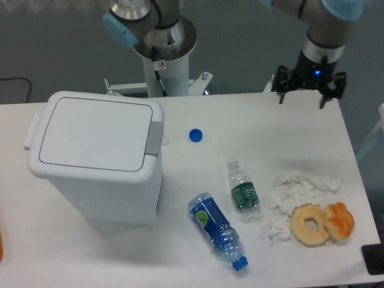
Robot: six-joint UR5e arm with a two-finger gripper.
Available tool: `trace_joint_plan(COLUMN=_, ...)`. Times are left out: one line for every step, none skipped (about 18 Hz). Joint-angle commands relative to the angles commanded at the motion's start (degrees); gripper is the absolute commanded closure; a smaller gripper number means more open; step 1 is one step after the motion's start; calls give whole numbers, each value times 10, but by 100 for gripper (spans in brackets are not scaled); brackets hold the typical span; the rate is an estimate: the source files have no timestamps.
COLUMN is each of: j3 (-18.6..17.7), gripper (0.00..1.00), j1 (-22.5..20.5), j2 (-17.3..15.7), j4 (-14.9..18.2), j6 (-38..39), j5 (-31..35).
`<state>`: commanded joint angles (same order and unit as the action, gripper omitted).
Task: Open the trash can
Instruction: 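Move the gripper from beside the food toward the trash can lid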
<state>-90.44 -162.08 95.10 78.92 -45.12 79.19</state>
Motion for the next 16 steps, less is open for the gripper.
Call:
trace_joint_plan(j3=0, gripper=35, j1=7, j2=-1, j4=5, j6=18, j5=0)
trace_joint_plan(j3=0, gripper=43, j1=11, j2=-2, j4=15, j6=18, j5=-1)
trace_joint_plan(j3=0, gripper=56, j1=19, j2=-5, j4=20, j6=18, j5=-1)
trace_joint_plan(j3=0, gripper=68, j1=31, j2=-11, j4=21, j6=20, j5=-2)
trace_joint_plan(j3=0, gripper=75, j1=40, j2=-18, j4=21, j6=23, j5=-9)
trace_joint_plan(j3=0, gripper=82, j1=45, j2=-29, j4=21, j6=23, j5=-20)
trace_joint_plan(j3=0, gripper=90, j1=48, j2=-42, j4=22, j6=26, j5=-39)
trace_joint_plan(j3=0, gripper=94, j1=52, j2=-53, j4=22, j6=31, j5=-60)
trace_joint_plan(j3=-1, gripper=98, j1=61, j2=-60, j4=22, j6=35, j5=-75)
trace_joint_plan(j3=-1, gripper=99, j1=69, j2=-67, j4=22, j6=35, j5=-83)
trace_joint_plan(j3=0, gripper=100, j1=80, j2=-69, j4=20, j6=36, j5=-90)
trace_joint_plan(j3=0, gripper=100, j1=90, j2=-71, j4=21, j6=37, j5=-95)
trace_joint_plan(j3=0, gripper=100, j1=100, j2=-74, j4=22, j6=42, j5=-101)
trace_joint_plan(j3=-1, gripper=100, j1=112, j2=-74, j4=21, j6=49, j5=-107)
trace_joint_plan(j3=0, gripper=100, j1=121, j2=-70, j4=19, j6=53, j5=-115)
trace_joint_plan(j3=0, gripper=100, j1=126, j2=-66, j4=18, j6=56, j5=-120)
